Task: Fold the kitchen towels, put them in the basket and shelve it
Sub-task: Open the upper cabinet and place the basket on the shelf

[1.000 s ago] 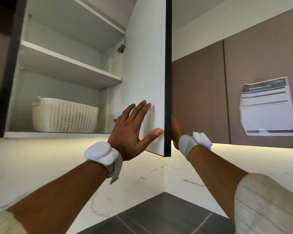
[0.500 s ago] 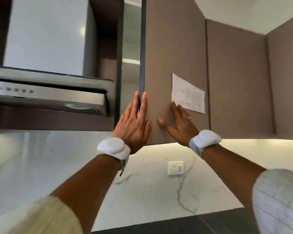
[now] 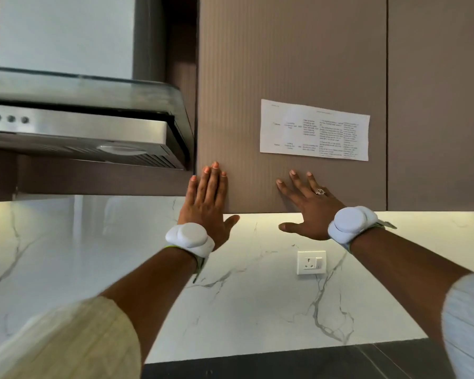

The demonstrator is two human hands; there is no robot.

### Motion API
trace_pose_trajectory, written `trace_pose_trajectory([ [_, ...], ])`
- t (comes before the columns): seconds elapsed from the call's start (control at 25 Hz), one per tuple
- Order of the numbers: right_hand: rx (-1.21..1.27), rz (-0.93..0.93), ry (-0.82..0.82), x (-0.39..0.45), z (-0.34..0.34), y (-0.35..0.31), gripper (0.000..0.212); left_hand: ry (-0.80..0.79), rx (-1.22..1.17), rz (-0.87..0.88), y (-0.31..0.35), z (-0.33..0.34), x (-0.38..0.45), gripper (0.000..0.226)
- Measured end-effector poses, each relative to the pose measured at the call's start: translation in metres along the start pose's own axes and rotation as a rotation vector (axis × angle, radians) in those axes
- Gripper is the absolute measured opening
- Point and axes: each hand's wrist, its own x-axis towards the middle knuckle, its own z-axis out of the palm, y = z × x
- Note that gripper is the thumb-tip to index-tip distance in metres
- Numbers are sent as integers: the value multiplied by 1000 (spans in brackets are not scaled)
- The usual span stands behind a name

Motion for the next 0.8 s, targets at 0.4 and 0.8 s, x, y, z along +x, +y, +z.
trace_pose_trajectory([
  [0.4, -105, -15, 238, 46, 92, 19, 125, -6, -4, -27, 0, 86, 20, 115],
  [0.8, 37, -101, 167, 36, 70, 22, 120, -194, 91, -61, 1, 45, 16, 118],
])
